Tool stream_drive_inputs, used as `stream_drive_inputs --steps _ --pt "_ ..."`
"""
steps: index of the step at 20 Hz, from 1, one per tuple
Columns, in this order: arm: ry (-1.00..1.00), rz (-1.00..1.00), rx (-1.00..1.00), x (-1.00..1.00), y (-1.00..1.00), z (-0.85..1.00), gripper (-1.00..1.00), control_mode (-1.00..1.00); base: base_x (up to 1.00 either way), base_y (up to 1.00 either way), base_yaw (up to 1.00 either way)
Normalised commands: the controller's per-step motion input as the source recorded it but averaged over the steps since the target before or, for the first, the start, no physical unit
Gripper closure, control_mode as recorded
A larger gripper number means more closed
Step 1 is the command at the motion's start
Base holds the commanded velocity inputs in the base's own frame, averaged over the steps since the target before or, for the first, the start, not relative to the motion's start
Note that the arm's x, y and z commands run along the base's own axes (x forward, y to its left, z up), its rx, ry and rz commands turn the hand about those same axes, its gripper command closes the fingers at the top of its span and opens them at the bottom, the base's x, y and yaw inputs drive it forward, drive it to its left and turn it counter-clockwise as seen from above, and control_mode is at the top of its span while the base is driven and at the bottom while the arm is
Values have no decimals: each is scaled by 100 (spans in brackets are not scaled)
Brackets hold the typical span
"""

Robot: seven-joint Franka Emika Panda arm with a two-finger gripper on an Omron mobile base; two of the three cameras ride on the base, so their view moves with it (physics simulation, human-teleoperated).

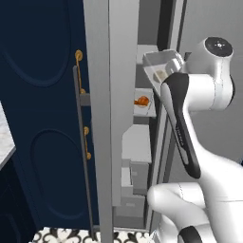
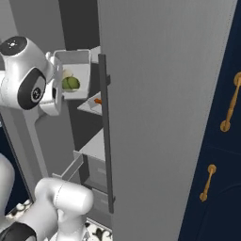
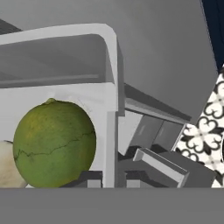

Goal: Take the meat container that has the chicken drumstick and place it on the second highest rack of the freezer. Then take the vegetable container that has the garlic and lime and place it on the highest rack of the freezer.

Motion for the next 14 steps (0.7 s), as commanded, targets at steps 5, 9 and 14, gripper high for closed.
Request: stream_drive_inputs --steps 5,9,14 --pt "0 10 0 76 0 0 100 -100 0 0 0" --pt "0 7 0 72 0 0 100 -100 0 0 0" --pt "0 0 0 65 15 0 100 -100 0 0 0"
